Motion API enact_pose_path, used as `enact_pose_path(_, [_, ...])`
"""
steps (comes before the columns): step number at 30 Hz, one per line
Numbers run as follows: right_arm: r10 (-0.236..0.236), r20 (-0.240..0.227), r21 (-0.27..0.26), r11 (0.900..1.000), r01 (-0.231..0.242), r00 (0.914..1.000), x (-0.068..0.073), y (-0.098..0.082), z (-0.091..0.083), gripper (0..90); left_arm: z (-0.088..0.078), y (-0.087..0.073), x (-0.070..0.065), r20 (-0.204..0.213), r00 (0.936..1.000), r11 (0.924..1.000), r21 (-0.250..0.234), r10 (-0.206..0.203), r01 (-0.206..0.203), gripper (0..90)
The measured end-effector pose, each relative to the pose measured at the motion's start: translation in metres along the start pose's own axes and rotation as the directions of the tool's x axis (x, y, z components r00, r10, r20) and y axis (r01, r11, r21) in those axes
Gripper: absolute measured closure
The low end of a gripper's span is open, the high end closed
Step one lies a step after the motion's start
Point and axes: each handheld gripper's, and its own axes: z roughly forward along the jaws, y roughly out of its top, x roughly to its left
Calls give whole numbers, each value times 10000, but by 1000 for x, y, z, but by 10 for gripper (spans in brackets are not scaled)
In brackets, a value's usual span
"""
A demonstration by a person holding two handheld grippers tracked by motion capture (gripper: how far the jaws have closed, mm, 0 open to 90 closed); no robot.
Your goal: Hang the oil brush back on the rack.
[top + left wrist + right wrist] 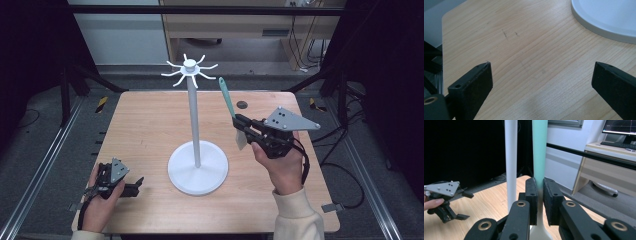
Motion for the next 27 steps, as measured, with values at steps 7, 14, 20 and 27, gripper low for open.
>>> enact_pose_path(7, [-61, -78, -163, 9998, 60, 10000, 4, 4, -3, 825, 0, 1, -1, 19, 10000, 10000, -2, 14, -14, 29])
enact_pose_path(14, [33, -142, -317, 9995, -37, 9999, 3, 6, -6, 825, 0, 0, 0, -13, 10000, 10000, -22, -13, 13, 29])
enact_pose_path(20, [18, -252, -473, 9989, -30, 9997, 5, 9, -7, 825, 0, 0, 0, 28, 10000, 10000, 14, 8, -8, 29])
enact_pose_path(27, [74, -364, -515, 9986, -93, 9993, 5, 10, -5, 825, 0, 0, -1, 29, 10000, 10000, 32, 32, -32, 28])
